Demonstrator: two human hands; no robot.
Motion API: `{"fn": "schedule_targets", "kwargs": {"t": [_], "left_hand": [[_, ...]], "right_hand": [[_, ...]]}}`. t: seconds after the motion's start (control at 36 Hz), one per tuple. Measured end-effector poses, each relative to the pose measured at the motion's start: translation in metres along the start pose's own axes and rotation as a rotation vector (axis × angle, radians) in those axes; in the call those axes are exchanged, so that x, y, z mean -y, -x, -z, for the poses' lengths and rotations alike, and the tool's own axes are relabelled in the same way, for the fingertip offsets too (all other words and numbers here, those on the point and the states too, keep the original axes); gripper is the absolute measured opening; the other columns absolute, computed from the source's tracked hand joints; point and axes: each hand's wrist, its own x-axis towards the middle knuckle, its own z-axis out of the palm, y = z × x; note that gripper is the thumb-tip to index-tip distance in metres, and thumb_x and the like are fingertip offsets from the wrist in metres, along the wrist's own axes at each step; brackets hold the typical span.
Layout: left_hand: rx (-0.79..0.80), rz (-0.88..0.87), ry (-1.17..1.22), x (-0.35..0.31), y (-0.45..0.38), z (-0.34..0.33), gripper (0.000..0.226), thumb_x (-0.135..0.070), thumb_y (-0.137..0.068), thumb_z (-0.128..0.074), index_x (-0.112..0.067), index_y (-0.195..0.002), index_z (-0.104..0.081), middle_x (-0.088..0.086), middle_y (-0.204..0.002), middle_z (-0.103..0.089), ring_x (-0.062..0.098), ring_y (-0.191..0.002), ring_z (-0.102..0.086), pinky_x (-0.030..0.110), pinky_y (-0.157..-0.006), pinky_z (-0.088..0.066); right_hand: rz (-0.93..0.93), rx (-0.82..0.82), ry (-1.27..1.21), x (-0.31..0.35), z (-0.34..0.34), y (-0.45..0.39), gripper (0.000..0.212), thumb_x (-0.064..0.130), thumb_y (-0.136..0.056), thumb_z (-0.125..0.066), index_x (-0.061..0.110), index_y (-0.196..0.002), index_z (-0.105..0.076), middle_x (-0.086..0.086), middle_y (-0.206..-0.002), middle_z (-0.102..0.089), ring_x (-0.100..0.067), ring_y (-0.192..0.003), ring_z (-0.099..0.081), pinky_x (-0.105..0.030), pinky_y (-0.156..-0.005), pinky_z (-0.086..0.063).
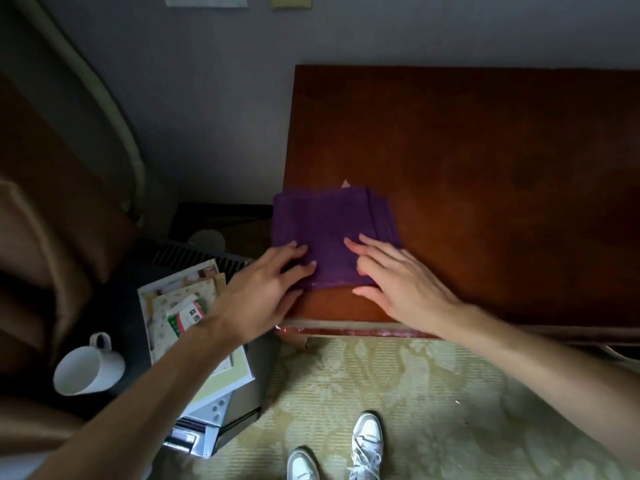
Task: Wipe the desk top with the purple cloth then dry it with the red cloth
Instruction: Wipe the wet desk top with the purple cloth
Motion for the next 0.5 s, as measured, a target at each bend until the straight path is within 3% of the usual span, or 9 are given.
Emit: {"fn": "schedule_targets", "kwargs": {"t": [0.06, 0.14, 0.22, 0.31, 0.39, 0.5], "left_hand": [[0.009, 0.01, 0.068, 0.002, 0.011, -0.006, 0.046, -0.044, -0.098, -0.053, -0.016, -0.133, -0.064, 0.006, -0.146, -0.053, 0.022, -0.139, -0.048, 0.042, -0.111, -0.045], [-0.106, 0.06, 0.144, 0.005, 0.006, 0.007, 0.04, -0.045, -0.1, -0.051, -0.017, -0.12, -0.071, 0.002, -0.132, -0.061, 0.019, -0.123, -0.059, 0.041, -0.101, -0.05], [-0.245, 0.127, 0.169, 0.012, -0.007, 0.019, 0.027, -0.031, -0.099, -0.054, -0.014, -0.114, -0.069, 0.002, -0.116, -0.057, 0.019, -0.107, -0.062, 0.041, -0.09, -0.052], [-0.33, 0.233, 0.188, 0.017, -0.01, 0.022, 0.025, -0.032, -0.096, -0.052, -0.015, -0.107, -0.065, 0.002, -0.109, -0.053, 0.019, -0.097, -0.061, 0.045, -0.081, -0.053], [-0.318, 0.241, 0.192, 0.021, -0.005, 0.014, 0.024, -0.034, -0.095, -0.05, -0.014, -0.103, -0.061, 0.001, -0.108, -0.052, 0.019, -0.096, -0.061, 0.045, -0.079, -0.055], [-0.291, 0.238, 0.212, 0.023, 0.005, 0.0, 0.027, -0.037, -0.098, -0.047, -0.013, -0.105, -0.058, 0.001, -0.106, -0.052, 0.02, -0.098, -0.061, 0.047, -0.081, -0.054]], "right_hand": [[-0.029, -0.016, -0.026, 0.003, -0.001, 0.006, 0.043, 0.057, -0.098, -0.05, 0.018, -0.11, -0.063, 0.001, -0.147, -0.058, -0.018, -0.14, -0.05, -0.036, -0.102, -0.043], [-0.047, -0.145, -0.021, 0.002, 0.015, -0.021, 0.049, 0.058, -0.1, -0.042, 0.019, -0.119, -0.065, 0.003, -0.129, -0.068, -0.02, -0.12, -0.061, -0.038, -0.098, -0.044], [0.039, -0.124, -0.01, 0.001, 0.008, -0.064, 0.054, 0.055, -0.102, -0.04, 0.023, -0.143, -0.057, 0.0, -0.151, -0.054, -0.021, -0.137, -0.051, -0.038, -0.106, -0.042], [0.103, 0.047, 0.036, 0.002, -0.02, -0.091, 0.063, 0.059, -0.103, -0.031, 0.03, -0.159, -0.033, 0.0, -0.168, -0.027, -0.021, -0.156, -0.023, -0.045, -0.125, -0.022], [0.062, 0.065, 0.113, 0.006, -0.034, -0.085, 0.068, 0.064, -0.102, -0.021, 0.033, -0.163, -0.017, 0.002, -0.172, -0.014, -0.02, -0.159, -0.008, -0.045, -0.129, -0.007], [-0.02, 0.005, 0.162, 0.03, -0.04, -0.049, 0.073, 0.068, -0.101, -0.022, 0.031, -0.164, -0.015, 0.001, -0.172, -0.013, -0.022, -0.159, -0.008, -0.05, -0.128, -0.011]]}}
